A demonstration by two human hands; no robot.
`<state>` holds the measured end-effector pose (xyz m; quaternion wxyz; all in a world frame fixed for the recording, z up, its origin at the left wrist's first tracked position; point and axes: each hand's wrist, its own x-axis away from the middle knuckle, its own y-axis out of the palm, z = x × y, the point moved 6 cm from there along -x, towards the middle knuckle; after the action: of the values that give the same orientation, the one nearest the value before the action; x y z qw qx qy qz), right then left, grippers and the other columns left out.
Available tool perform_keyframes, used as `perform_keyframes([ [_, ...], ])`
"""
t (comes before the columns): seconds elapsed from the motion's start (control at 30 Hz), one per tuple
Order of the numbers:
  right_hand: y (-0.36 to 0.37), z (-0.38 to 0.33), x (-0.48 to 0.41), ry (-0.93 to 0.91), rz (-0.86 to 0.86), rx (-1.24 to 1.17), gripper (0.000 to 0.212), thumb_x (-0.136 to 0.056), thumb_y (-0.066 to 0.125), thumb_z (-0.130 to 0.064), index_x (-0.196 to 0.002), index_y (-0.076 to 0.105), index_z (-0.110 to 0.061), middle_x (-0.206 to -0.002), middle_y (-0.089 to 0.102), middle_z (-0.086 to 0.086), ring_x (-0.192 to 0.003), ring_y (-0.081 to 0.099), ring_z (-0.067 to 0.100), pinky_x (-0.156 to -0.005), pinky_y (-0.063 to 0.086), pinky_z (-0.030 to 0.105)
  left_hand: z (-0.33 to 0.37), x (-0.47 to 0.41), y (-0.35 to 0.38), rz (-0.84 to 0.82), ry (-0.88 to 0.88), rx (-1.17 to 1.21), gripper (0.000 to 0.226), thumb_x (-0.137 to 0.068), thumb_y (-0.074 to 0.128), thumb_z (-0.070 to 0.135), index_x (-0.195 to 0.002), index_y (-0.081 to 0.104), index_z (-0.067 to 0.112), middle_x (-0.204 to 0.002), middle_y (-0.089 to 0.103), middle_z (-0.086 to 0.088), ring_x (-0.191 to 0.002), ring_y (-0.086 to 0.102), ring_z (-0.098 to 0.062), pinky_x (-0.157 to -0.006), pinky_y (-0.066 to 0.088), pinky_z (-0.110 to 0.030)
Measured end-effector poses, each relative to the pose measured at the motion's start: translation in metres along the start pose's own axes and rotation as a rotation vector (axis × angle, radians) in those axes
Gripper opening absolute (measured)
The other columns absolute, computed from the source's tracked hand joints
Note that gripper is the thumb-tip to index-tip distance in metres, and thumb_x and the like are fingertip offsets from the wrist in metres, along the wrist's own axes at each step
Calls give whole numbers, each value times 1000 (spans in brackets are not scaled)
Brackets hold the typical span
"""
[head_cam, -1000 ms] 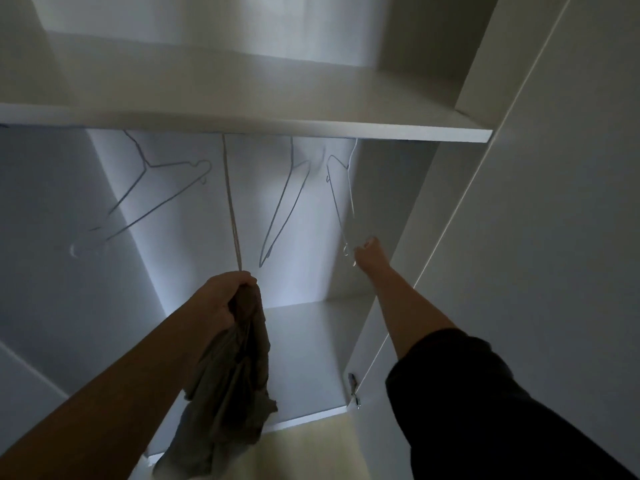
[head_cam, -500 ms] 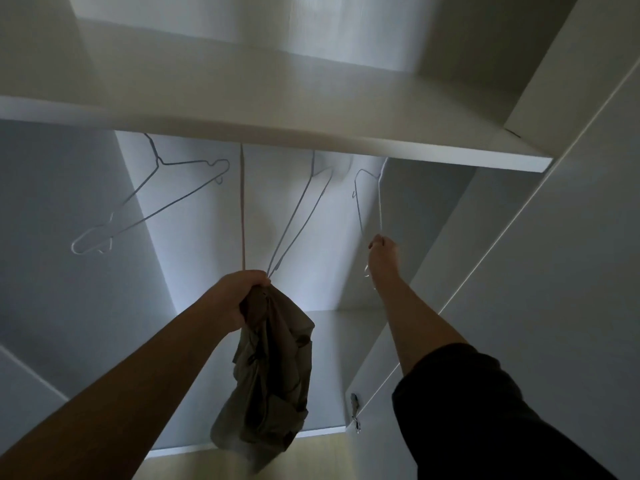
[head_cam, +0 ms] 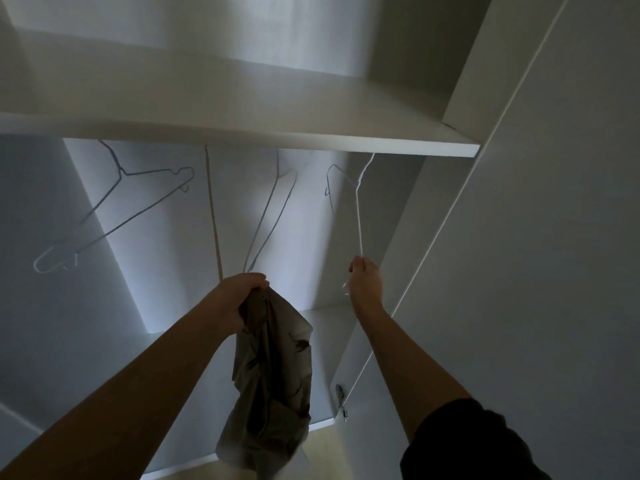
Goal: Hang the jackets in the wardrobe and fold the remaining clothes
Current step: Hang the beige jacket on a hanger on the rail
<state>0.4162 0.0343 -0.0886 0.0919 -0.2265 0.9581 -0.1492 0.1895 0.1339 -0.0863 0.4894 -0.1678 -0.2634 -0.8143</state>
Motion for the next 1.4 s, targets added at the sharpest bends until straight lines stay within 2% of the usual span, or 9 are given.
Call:
perform_keyframes([
  [0.27, -25, 44, 106, 169, -136, 6, 18, -92, 56, -18, -74, 54, -15, -61, 49, 1, -53, 44, 13, -50, 36, 26, -22, 33, -12, -58, -52, -127, 10, -87, 61, 2, -79, 64, 7, -81, 59, -12, -73, 54, -22, -64, 47, -32],
  [0.4, -46, 42, 140, 212, 58, 85, 42, -91, 55, -25, -55, 36, -21, -51, 33, -6, -51, 32, 12, -53, 28, 26, -35, 51, -27, -83, -72, -150, 12, -85, 61, 0, -77, 64, 8, -78, 60, -10, -70, 54, -21, -62, 46, -31],
  [0.57, -47, 50, 207, 217, 49, -243, 22, -92, 57, -15, -71, 50, -13, -54, 41, 1, -50, 39, 17, -48, 36, 28, -42, 68, -50, -99, -59, -177, 14, -85, 61, -2, -77, 65, 8, -79, 61, -9, -72, 55, -21, -66, 47, -32],
  [0.73, -51, 9, 228, 115, -24, -528, 31, -98, 50, -15, -69, 57, -9, -44, 31, -3, -40, 26, 10, -42, 20, 21, -46, 83, -62, -133, -47, -214, 14, -87, 59, -1, -77, 64, 7, -78, 61, -10, -73, 56, -22, -84, 46, -37],
  [0.9, -48, -13, 252, 84, -227, -749, 19, -96, 48, -11, -81, 58, -6, -53, 20, -2, -44, 19, 9, -45, 13, 25, -38, 94, -69, -130, -11, -252, 15, -86, 59, -2, -74, 65, 6, -73, 62, -11, -68, 57, -23, -65, 49, -31],
  [0.97, -49, -22, 258, 94, -287, -842, 24, -94, 45, -23, -82, 56, -6, -57, 15, 0, -45, 17, 9, -44, 11, 23, -31, 97, -69, -140, 4, -251, 14, -86, 59, -1, -76, 65, 7, -75, 62, -11, -70, 57, -23, -65, 50, -31],
  [1.07, -55, -27, 261, 115, -218, -870, 43, -95, 38, -41, -70, 48, -8, -51, 18, -4, -42, 16, 7, -43, 10, 23, -20, 101, -63, -177, 25, -232, 12, -86, 61, -1, -78, 65, 8, -76, 61, -11, -70, 57, -22, -64, 49, -31],
  [1.23, -72, -36, 258, 108, 17, -1132, 48, -102, 34, -28, -57, 43, -11, -50, 11, -3, -46, 7, 13, -41, 12, 23, -4, 111, -40, -229, 51, -148, 14, -86, 59, -2, -78, 64, 8, -76, 59, -10, -71, 55, -21, -66, 48, -31],
  [1.4, -73, -35, 257, 71, 88, -1090, 43, -101, 33, -18, -60, 41, -8, -47, 17, -5, -46, 8, 12, -44, 11, 26, 5, 130, -13, -261, 65, -128, 13, -87, 59, 1, -79, 65, 9, -80, 60, -10, -76, 56, -21, -67, 49, -31],
])
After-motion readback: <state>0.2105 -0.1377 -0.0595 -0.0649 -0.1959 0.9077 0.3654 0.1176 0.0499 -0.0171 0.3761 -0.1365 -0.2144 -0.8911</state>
